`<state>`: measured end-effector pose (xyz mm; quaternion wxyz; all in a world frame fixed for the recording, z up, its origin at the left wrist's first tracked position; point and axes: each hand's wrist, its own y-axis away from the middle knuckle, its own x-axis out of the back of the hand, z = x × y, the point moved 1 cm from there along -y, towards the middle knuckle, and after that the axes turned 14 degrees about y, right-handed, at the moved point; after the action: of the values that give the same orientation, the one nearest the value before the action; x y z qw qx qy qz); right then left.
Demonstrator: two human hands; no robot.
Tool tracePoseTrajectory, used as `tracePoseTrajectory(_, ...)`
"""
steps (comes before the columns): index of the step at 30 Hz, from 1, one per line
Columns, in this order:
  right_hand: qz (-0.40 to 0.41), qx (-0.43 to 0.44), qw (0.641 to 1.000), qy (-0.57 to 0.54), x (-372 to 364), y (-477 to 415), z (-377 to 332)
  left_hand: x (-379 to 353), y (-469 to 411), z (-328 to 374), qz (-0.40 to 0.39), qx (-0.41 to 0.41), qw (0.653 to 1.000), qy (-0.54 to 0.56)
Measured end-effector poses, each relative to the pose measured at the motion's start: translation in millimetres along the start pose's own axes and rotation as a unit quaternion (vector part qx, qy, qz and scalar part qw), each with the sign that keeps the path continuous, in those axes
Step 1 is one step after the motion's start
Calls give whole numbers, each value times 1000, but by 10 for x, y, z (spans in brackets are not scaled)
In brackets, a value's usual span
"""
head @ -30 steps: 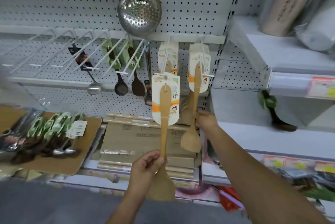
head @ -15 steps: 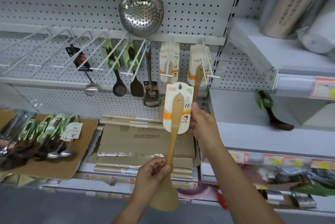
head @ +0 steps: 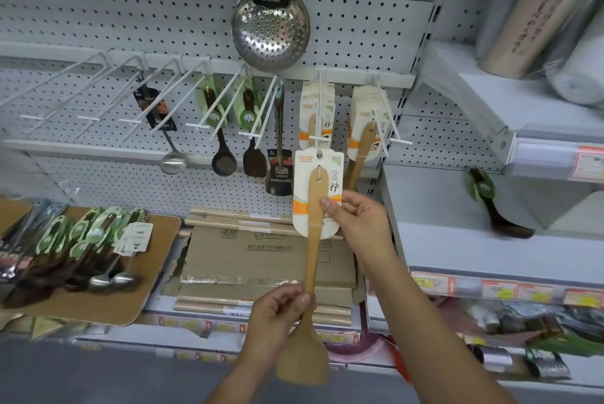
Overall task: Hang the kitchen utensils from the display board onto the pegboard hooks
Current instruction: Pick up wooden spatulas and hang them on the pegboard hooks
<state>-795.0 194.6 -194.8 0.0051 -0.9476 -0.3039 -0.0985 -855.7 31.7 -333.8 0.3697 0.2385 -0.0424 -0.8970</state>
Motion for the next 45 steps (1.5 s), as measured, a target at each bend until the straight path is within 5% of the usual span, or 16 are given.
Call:
tracePoseTrajectory(19, 49, -15, 997, 61, -165, -645, 30, -92, -687, 271, -2, -4, 999, -51)
tracePoseTrajectory(45, 103, -18, 967, 232, -234, -2058, 41, -338, -2449, 389, -40, 91, 991, -92)
